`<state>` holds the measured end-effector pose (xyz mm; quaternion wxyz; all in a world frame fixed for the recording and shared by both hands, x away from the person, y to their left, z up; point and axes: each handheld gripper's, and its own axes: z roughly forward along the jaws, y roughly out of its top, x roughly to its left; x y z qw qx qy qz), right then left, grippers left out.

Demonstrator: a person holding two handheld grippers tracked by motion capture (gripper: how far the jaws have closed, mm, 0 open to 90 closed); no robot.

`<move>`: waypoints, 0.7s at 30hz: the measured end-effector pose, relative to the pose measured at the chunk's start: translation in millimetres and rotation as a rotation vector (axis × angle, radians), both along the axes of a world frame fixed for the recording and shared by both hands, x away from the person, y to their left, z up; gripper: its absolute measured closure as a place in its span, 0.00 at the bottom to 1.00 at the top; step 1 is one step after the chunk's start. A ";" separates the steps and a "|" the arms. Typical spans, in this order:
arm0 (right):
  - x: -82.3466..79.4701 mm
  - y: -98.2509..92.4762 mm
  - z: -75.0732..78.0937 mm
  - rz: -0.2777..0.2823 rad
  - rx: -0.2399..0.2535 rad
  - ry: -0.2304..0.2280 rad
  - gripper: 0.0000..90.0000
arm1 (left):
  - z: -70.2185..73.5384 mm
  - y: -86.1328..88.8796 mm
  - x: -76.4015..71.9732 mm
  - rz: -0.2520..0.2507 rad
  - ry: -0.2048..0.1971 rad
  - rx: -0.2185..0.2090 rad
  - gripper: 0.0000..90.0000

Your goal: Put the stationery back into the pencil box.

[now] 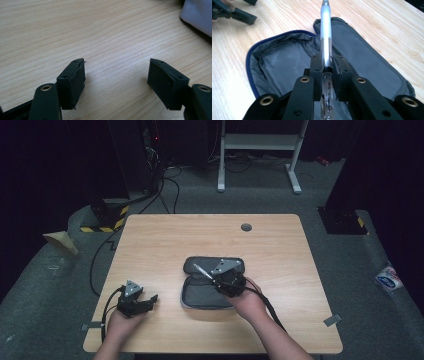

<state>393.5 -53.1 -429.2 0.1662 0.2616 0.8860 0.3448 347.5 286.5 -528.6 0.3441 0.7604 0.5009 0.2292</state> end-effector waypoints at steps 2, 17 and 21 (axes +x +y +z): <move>-1.6 3.2 0.6 0.013 -0.003 -0.004 0.87 | 0.2 0.3 0.0 -0.004 0.002 0.003 0.34; -1.3 8.6 -5.1 0.039 -0.049 -0.014 0.88 | 0.0 0.0 0.1 -0.001 0.000 0.000 0.34; -0.9 9.0 -10.7 0.062 -0.067 0.001 0.88 | -0.1 -0.1 0.2 -0.002 0.000 -0.002 0.34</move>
